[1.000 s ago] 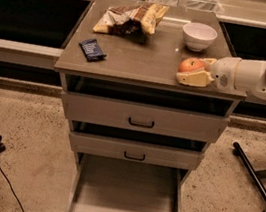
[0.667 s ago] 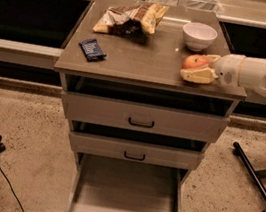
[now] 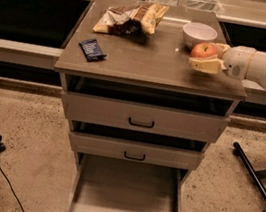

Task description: Pick apple from bottom drawer and place on counter

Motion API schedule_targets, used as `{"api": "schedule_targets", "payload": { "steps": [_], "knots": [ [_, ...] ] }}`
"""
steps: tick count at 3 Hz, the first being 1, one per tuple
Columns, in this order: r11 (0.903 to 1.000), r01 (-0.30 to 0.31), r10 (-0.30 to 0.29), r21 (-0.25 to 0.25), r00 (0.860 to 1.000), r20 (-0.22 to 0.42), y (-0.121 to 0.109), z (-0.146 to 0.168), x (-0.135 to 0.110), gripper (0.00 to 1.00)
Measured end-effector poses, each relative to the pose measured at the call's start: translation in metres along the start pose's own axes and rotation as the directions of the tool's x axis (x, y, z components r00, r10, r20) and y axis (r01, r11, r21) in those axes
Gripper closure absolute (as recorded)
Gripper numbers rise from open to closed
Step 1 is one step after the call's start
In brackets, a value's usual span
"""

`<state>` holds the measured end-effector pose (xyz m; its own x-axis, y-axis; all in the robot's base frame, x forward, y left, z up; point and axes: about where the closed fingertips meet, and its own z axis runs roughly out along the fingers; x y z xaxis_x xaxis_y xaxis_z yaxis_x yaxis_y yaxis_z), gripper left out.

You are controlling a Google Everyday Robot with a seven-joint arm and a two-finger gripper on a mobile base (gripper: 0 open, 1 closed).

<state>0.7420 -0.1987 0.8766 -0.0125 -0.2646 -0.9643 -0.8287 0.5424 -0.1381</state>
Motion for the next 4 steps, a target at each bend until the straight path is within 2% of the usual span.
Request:
{"api": "schedule_targets", "payload": {
  "steps": [3,4],
  "knots": [
    [1.0000,0.000,0.000,0.000,1.000,0.000,0.0000,0.0001,0.0000,0.04],
    [1.0000,0.000,0.000,0.000,1.000,0.000,0.0001,0.0001,0.0000,0.00]
  ]
}}
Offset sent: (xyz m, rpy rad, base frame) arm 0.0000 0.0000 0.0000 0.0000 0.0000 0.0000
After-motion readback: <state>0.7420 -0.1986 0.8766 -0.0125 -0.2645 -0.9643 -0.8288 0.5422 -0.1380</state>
